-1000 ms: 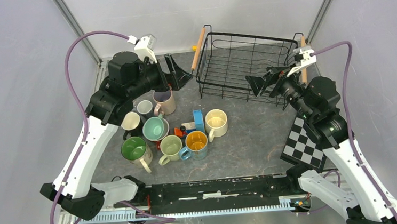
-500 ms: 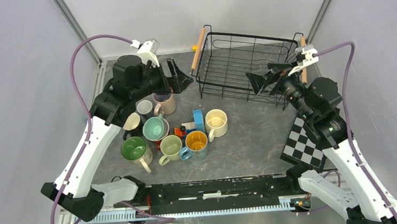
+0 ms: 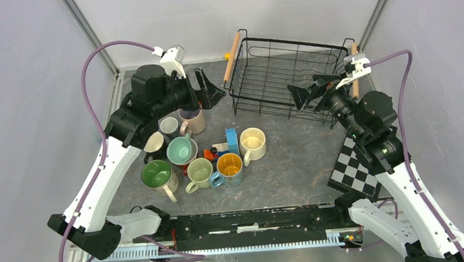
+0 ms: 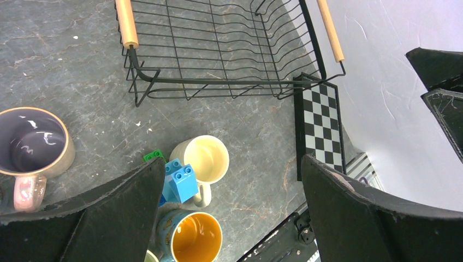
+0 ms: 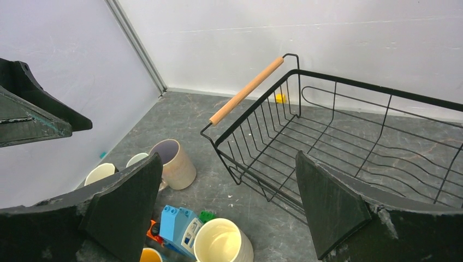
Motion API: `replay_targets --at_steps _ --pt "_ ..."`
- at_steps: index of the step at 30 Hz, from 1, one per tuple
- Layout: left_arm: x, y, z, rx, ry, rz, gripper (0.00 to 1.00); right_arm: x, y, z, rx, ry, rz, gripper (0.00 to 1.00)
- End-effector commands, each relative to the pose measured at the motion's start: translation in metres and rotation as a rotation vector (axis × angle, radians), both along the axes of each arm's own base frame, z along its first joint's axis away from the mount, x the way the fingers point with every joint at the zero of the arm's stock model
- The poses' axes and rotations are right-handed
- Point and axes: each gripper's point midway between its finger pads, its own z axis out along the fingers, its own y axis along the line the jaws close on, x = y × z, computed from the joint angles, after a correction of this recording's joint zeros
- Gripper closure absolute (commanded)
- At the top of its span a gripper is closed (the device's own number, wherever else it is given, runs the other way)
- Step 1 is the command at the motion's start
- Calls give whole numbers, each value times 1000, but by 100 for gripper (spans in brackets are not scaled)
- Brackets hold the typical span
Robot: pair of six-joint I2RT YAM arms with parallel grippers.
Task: Unload the cups from the dish rack
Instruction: Reset both arms
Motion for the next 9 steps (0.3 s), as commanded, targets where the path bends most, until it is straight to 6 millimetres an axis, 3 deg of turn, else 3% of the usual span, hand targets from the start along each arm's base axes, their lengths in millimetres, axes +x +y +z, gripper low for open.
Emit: replay_targets --at_steps 1,9 --pt "-3 2 13 2 -80 -19 0 -2 1 14 10 -59 7 2" --pt "-4 3 12 3 -81 -15 0 -2 2 12 13 -54 14 2"
